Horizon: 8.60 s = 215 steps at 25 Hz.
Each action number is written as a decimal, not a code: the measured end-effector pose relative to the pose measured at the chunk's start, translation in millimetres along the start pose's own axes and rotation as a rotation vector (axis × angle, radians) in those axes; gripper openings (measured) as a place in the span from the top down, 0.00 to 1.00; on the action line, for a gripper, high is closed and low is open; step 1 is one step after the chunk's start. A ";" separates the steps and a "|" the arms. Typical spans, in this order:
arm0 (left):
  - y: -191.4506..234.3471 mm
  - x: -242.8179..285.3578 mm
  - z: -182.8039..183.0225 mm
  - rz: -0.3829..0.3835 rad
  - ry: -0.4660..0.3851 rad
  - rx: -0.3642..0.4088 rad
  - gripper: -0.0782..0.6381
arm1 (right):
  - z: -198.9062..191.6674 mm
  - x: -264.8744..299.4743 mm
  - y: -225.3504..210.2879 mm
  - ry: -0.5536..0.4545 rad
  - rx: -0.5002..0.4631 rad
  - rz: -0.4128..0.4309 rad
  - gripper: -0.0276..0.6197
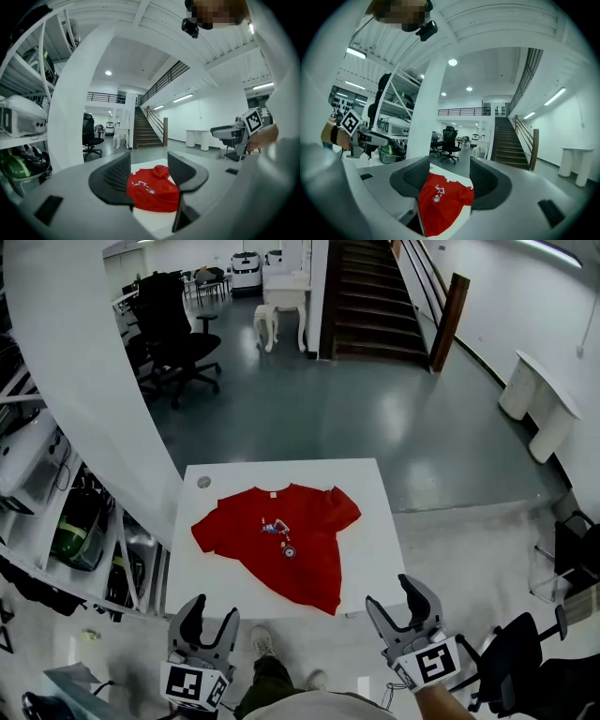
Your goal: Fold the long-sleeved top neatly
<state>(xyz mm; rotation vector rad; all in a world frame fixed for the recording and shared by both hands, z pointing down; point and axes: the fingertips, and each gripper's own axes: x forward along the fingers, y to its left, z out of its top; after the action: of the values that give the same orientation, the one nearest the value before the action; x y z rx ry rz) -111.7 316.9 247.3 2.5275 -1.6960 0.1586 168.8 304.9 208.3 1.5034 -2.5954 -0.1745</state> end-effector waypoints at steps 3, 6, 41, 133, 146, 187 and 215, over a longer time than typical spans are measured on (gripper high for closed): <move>19.2 30.5 -2.8 -0.034 0.014 -0.007 0.55 | 5.6 32.5 -4.7 0.011 -0.012 -0.015 0.52; 38.0 60.7 -2.6 -0.073 0.024 -0.006 0.55 | 11.1 66.4 -7.6 0.021 -0.019 -0.032 0.53; 61.2 250.6 -119.5 -0.191 0.396 0.102 0.62 | -110.2 239.2 -47.3 0.249 0.115 0.116 0.56; 121.9 90.1 -317.0 0.021 1.014 -0.001 0.87 | -155.0 282.0 32.2 0.343 0.137 0.347 0.57; 121.6 64.2 -334.8 0.040 1.072 -0.037 0.87 | -152.2 289.9 43.3 0.321 0.126 0.365 0.57; 109.0 219.6 -239.7 -0.058 0.824 0.137 0.79 | -202.9 300.7 -39.0 0.403 0.121 0.238 0.60; 130.9 325.2 -237.3 -0.133 0.781 0.303 0.75 | -240.0 358.3 -64.2 0.432 0.033 0.201 0.65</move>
<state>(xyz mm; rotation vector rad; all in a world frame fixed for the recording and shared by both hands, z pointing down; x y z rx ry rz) -118.5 1.7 529.8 2.2551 -1.2391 1.2745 89.3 -45.6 455.3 1.1245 -2.3798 0.1948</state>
